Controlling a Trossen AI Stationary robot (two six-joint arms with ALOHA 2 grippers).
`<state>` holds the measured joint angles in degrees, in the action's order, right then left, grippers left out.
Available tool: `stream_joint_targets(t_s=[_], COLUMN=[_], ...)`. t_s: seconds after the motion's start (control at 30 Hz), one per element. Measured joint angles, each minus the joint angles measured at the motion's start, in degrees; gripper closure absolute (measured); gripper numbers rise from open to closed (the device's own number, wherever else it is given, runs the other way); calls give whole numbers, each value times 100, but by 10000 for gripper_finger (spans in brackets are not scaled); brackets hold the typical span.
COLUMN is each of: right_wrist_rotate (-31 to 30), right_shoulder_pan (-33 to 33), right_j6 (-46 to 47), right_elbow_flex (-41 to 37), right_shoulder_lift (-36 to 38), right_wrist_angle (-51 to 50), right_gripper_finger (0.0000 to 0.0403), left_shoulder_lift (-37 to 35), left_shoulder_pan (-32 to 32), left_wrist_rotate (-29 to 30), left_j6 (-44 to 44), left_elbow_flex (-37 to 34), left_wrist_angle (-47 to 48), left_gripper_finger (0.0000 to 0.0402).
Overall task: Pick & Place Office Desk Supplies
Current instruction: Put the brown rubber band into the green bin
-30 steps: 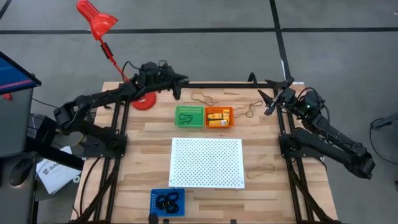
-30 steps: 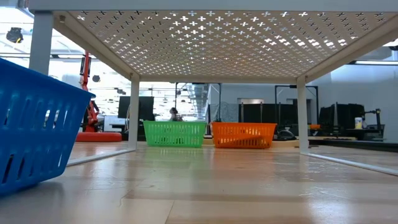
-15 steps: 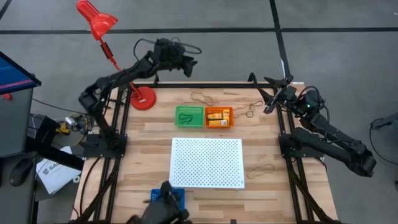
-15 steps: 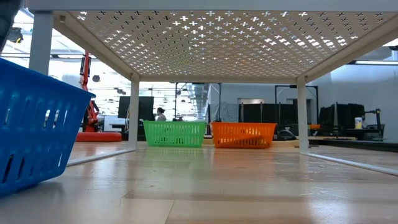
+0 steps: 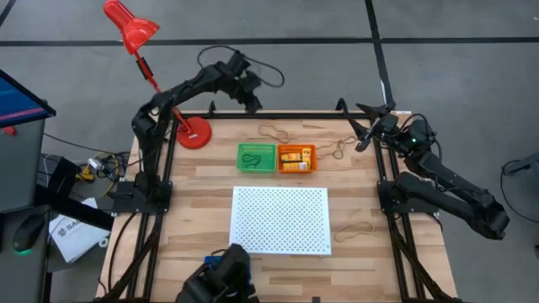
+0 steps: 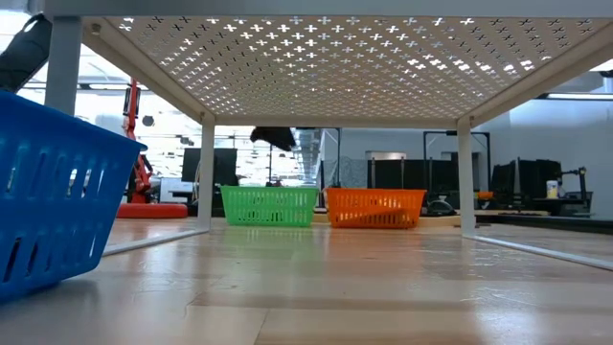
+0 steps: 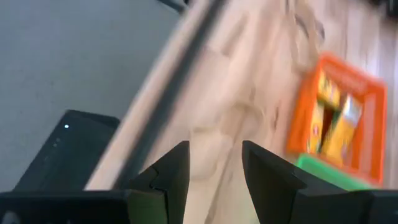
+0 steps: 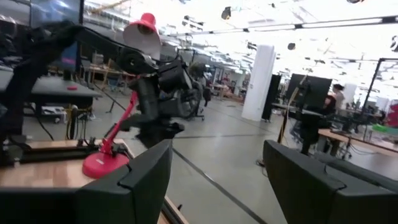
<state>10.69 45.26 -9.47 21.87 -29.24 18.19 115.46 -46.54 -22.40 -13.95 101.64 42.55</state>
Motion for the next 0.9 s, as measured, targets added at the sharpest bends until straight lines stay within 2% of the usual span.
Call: stream_joint_targets(t_s=[0.13,0.23,0.4,0.57,0.73,0.9], right_wrist_rotate=[90,267,468,596,600,600], right_shoulder_pan=[142,238,353,417,415,415], right_j6=[-12,-9,-6,8,6,-4], right_elbow_flex=[-1,-2,-2,-2,-2,-2], right_shoulder_lift=[-175,-290,-444,-450,-452,-457], right_wrist_angle=[-63,-60,18,9,8,8], right_gripper_finger=[154,154,154,154,154,154], left_shoulder_lift=[114,257,577,850,921,936], left_shoulder_pan=[189,323,544,745,760,756], left_wrist_rotate=[17,327,586,1251,1259,1255], left_j6=[-739,-905,-923,-1063,-1082,-712], left_elbow_flex=[20,14,16,3,5,8], left_wrist_angle=[435,717,742,849,685,373], left_gripper_finger=[262,262,262,262,262,262])
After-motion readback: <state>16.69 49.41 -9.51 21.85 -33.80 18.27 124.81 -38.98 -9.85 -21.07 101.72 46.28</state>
